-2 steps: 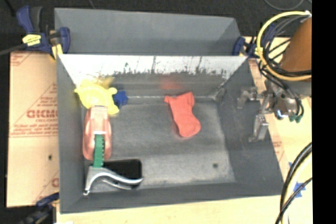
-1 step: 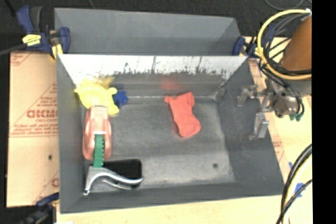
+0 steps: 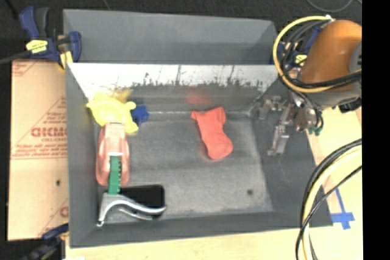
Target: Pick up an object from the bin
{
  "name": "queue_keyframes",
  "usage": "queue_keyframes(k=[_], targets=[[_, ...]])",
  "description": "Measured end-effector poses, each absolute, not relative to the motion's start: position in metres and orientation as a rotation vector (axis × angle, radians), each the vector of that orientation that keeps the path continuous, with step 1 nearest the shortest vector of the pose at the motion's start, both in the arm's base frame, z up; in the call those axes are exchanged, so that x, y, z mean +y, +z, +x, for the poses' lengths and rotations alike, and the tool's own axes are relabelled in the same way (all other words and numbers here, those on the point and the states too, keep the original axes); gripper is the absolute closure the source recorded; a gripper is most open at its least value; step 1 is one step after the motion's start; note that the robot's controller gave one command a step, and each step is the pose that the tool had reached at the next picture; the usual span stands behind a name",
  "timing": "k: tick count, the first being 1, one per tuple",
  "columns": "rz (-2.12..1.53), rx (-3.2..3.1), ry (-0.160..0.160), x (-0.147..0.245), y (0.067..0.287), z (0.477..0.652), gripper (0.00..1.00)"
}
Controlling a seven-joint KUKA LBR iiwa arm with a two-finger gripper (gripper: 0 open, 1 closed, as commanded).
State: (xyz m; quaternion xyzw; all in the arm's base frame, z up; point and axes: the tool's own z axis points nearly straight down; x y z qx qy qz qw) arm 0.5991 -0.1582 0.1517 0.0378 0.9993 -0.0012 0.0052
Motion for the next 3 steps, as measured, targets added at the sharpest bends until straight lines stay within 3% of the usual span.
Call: queue_keyframes(k=[1,2,3], targets=[[0.382,3.108,-0.003,-0.153,0.068,0.632,0.0],[0.288,3.115,-0.006,-0.079,0.071,0.581,0.0],[0.466,3.094,-0.001,-0.04,0.098,0.604,0.0]])
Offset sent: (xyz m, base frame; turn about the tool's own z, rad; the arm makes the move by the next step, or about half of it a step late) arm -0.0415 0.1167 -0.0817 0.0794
